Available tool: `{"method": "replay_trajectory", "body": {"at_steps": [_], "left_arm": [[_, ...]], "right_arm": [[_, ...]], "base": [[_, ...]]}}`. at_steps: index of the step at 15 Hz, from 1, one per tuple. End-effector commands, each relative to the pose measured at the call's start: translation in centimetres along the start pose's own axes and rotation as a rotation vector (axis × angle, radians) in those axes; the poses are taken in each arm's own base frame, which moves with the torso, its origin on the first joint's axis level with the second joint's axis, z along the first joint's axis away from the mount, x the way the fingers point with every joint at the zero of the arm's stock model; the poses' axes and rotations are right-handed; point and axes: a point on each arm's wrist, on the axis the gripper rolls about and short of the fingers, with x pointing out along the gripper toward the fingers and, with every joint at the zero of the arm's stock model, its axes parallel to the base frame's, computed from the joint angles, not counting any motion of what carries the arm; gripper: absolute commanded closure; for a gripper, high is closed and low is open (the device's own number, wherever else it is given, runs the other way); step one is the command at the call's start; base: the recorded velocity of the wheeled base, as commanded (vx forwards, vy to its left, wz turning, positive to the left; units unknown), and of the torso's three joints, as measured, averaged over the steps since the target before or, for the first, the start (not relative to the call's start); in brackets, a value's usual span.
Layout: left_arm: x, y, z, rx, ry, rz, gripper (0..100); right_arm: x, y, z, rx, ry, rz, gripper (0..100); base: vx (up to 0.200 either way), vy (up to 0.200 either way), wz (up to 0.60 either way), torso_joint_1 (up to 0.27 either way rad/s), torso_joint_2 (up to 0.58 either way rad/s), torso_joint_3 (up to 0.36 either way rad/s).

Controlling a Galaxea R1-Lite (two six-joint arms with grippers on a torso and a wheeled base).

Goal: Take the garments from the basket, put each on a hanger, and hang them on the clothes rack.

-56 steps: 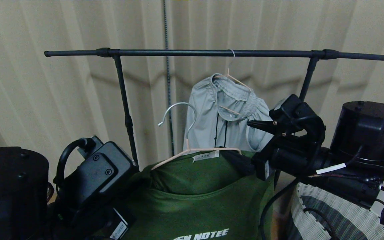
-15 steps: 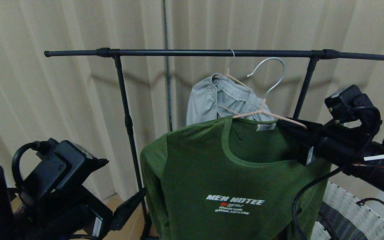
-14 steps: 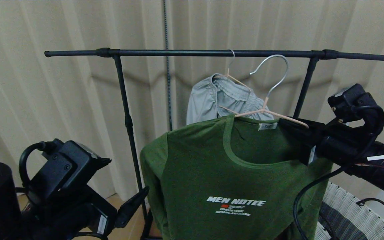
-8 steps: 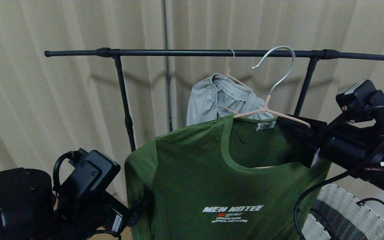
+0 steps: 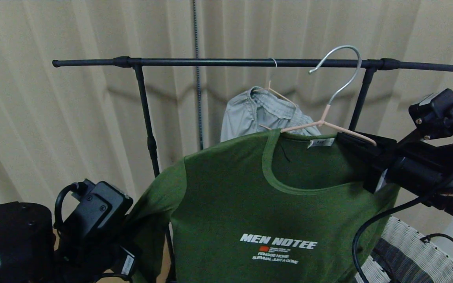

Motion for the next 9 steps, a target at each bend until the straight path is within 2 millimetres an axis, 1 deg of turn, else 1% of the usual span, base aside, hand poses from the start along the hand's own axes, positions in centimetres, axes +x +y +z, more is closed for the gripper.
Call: {"method": "replay_trajectory", "body": {"at_steps": [1, 3, 5, 6, 9], "left_arm": [[-1.09, 1.53, -0.92, 0.024, 0.008, 0.07, 100], [-1.6, 1.76, -1.07, 0.036, 0.0, 0.079, 100], [-1.85, 1.36, -0.92, 0.038, -0.016, 0.055, 100], [-1.87, 1.26, -0.9, 0.039, -0.018, 0.05, 0], [-1.9, 1.25, -0.8, 0.041, -0.024, 0.05, 0]], "right_arm": [[-1.0, -1.51, 0.06, 0.001, 0.054, -0.058, 100], [-1.74, -1.59, 0.53, 0.003, 0.087, -0.053, 100], [-1.88, -1.56, 0.71, 0.002, 0.091, -0.049, 100], [-1.87, -1.57, 0.76, 0.002, 0.09, -0.049, 100], [-1.84, -1.64, 0.87, 0.002, 0.093, -0.056, 100]], "base": [[0.0, 0.0, 0.0, 0.0, 0.0, 0.0], [0.0, 0.0, 0.0, 0.0, 0.0, 0.0], [0.0, 0.0, 0.0, 0.0, 0.0, 0.0], [0.0, 0.0, 0.0, 0.0, 0.0, 0.0], [0.0, 0.0, 0.0, 0.0, 0.0, 0.0]]}}
